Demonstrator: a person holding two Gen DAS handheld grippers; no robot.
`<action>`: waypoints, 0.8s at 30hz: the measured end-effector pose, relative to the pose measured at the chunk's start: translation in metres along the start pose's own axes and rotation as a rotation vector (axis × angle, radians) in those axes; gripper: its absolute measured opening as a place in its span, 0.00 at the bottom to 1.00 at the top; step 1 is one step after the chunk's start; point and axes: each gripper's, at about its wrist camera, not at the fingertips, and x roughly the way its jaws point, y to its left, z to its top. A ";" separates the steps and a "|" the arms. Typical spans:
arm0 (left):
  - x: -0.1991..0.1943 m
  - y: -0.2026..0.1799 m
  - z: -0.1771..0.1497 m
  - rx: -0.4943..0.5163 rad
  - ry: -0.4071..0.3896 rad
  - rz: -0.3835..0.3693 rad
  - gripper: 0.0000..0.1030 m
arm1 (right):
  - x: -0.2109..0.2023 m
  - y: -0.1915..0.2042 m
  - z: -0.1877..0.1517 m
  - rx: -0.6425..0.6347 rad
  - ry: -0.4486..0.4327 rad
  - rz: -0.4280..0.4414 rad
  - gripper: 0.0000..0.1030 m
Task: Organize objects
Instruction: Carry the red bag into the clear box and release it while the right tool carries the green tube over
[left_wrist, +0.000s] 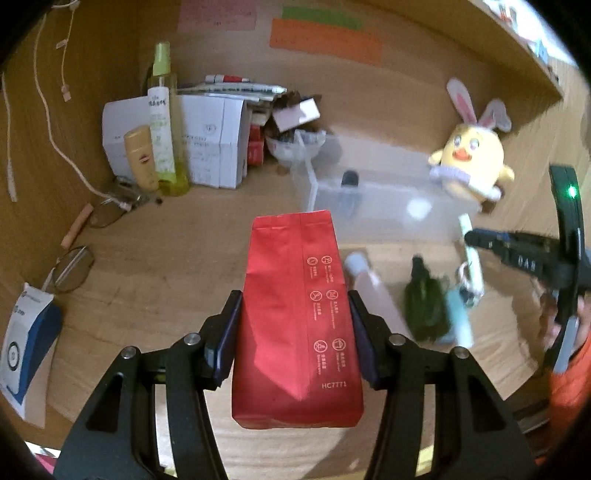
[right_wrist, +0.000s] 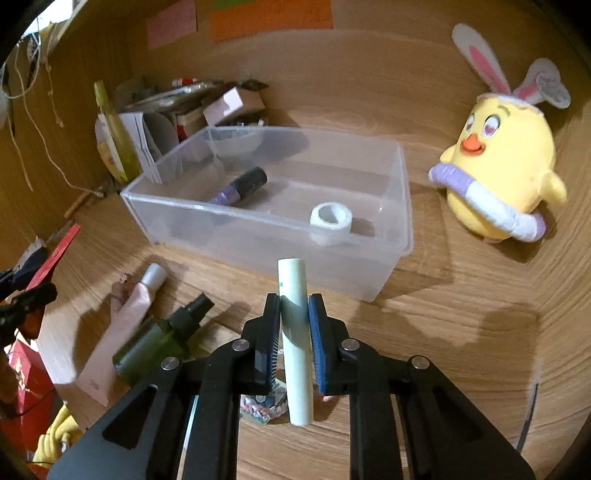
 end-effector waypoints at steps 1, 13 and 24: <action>0.001 0.000 0.003 -0.006 -0.007 -0.006 0.52 | -0.003 0.000 0.001 0.001 -0.009 -0.002 0.14; 0.005 -0.021 0.047 0.027 -0.095 -0.025 0.52 | -0.036 -0.013 0.014 0.050 -0.108 -0.017 0.10; 0.017 -0.039 0.069 0.065 -0.122 -0.036 0.52 | 0.005 -0.016 0.001 0.056 0.009 -0.022 0.43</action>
